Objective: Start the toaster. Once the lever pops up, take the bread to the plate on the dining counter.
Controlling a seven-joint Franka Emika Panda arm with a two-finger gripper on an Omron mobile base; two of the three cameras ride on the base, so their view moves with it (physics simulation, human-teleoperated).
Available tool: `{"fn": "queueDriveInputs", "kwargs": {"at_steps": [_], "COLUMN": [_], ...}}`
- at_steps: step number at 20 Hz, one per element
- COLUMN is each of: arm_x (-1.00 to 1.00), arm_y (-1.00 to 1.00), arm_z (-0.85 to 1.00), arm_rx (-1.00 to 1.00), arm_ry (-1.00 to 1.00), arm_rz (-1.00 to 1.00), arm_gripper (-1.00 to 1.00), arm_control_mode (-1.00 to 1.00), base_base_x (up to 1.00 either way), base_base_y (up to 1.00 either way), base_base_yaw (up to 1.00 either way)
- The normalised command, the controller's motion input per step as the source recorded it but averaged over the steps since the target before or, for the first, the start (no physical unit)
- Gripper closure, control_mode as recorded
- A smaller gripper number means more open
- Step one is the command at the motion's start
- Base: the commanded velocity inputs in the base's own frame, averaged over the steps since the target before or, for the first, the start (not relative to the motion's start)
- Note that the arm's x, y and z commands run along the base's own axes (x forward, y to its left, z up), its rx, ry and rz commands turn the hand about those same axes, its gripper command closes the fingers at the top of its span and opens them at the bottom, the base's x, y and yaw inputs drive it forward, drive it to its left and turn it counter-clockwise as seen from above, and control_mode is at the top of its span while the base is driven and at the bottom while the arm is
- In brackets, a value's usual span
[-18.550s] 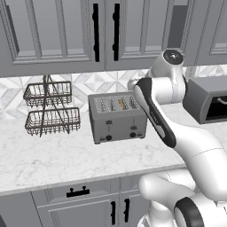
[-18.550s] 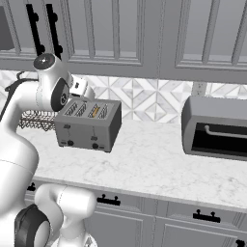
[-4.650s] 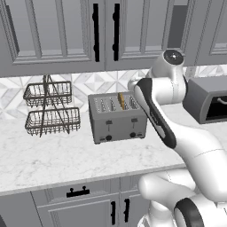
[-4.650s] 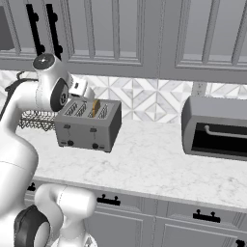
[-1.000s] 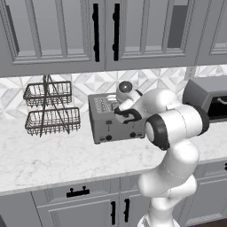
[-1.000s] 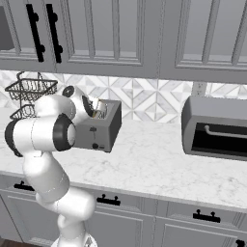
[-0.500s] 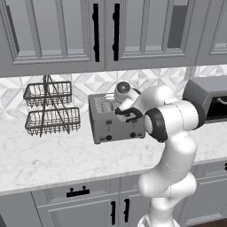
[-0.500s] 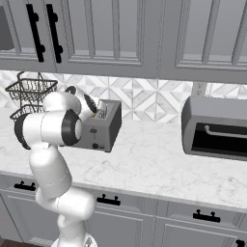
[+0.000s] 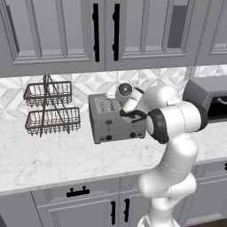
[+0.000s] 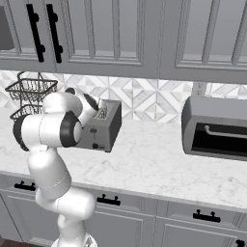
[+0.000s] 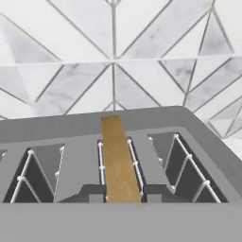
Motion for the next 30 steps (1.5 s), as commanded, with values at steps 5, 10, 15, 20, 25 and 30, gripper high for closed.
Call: {"fn": "queueDriveInputs", "kwargs": {"at_steps": [5, 10, 15, 20, 25, 30], "arm_x": [0.0, -0.55, -0.44, -0.76, -1.0, -0.99], "arm_y": [-0.01, 0.0, 0.0, 0.0, 0.0, 0.0], "arm_z": [0.03, 0.59, 0.86, 0.28, 0.82, 1.0], "arm_rx": [-0.01, 0.0, 0.0, 0.0, 0.05, 0.09], "arm_ry": [-0.15, -0.24, -0.18, 0.0, 0.0, 0.09], "arm_rz": [-0.03, 0.0, -0.01, -0.03, -0.04, -0.03], "arm_gripper": [1.0, 1.0, 1.0, 1.0, 1.0, 1.0], "arm_control_mode": [-1.0, -1.0, -1.0, -1.0, -1.0, -1.0], "base_base_x": [0.0, 0.0, 0.0, 0.0, 0.0, 0.0], "base_base_y": [0.0, 0.0, 0.0, 0.0, 0.0, 0.0], "base_base_yaw": [0.0, 0.0, 0.0, 0.0, 0.0, 0.0]}}
